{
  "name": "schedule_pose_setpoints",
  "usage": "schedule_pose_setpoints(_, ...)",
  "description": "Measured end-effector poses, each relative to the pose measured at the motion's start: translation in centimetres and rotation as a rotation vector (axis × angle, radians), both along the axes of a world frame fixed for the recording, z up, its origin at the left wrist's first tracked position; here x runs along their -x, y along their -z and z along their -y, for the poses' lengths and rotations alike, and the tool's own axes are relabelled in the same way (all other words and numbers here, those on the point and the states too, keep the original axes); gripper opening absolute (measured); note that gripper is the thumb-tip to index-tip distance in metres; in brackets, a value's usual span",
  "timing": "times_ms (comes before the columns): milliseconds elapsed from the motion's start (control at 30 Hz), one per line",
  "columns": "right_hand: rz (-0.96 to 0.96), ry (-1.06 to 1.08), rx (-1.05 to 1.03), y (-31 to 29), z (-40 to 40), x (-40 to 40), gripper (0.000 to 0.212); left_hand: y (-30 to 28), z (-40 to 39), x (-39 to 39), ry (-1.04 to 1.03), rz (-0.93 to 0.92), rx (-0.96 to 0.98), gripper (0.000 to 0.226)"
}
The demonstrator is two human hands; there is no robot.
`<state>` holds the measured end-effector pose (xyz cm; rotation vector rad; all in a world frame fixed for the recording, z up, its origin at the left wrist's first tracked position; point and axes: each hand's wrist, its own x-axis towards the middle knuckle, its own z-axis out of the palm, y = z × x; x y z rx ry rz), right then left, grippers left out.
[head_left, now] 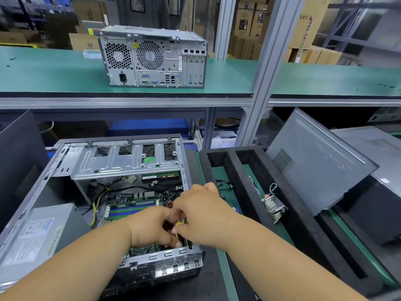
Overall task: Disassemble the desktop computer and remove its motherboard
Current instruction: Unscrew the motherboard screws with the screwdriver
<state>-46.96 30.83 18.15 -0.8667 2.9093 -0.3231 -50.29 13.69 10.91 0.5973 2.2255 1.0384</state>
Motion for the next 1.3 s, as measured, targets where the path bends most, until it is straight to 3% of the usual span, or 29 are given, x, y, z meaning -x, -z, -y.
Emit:
schedule_pose_setpoints(233, -0.005, -0.02, -0.042, 0.3, 0.4, 0.1, 0.013, -0.2, 0.3, -0.1, 0.056, 0.004, -0.004, 0.028)
schedule_pose_setpoints(367, 0.043, -0.013, -0.054, 0.1, 0.2, 0.4, 0.015, -0.5, 0.5, -0.1, 0.047, 0.036, -0.035, 0.02)
schedule_pose_setpoints(533, 0.103, -0.006, 0.074, 0.2, -0.3, 0.2, 0.018, -0.3, 0.2, -0.1, 0.015, 0.01, -0.013, 0.013)
schedule_pose_setpoints(800, 0.031, 0.009, 0.026, 0.6, 0.3, -0.1, 0.017, -0.7, 0.1, -0.1, 0.078, -0.024, 0.038, 0.039)
schedule_pose_setpoints(933, 0.07, 0.001, 0.007, 0.2, 0.5, -0.1, 0.017, -0.7, 0.6, 0.0, 0.073, 0.042, 0.012, 0.014)
schedule_pose_setpoints(1033, 0.103, -0.008, 0.04, 0.2, 0.5, -0.3, 0.023, -0.5, 0.5, 0.0, 0.045, 0.034, 0.021, 0.011)
schedule_pose_setpoints(1133, 0.083, 0.025, 0.097, 0.3, 0.3, -0.5, 0.017, -0.7, 0.0, -0.2, 0.035, -0.01, 0.055, 0.024)
schedule_pose_setpoints(1200, 0.028, 0.044, 0.037, 0.4, 0.3, -0.4, 0.02, -0.8, -0.3, -0.3, 0.036, -0.034, 0.073, 0.037)
schedule_pose_setpoints(1300, -0.003, 0.035, -0.032, 0.7, 0.5, -0.1, 0.016, -0.7, -0.4, 0.0, 0.053, -0.026, 0.085, 0.038)
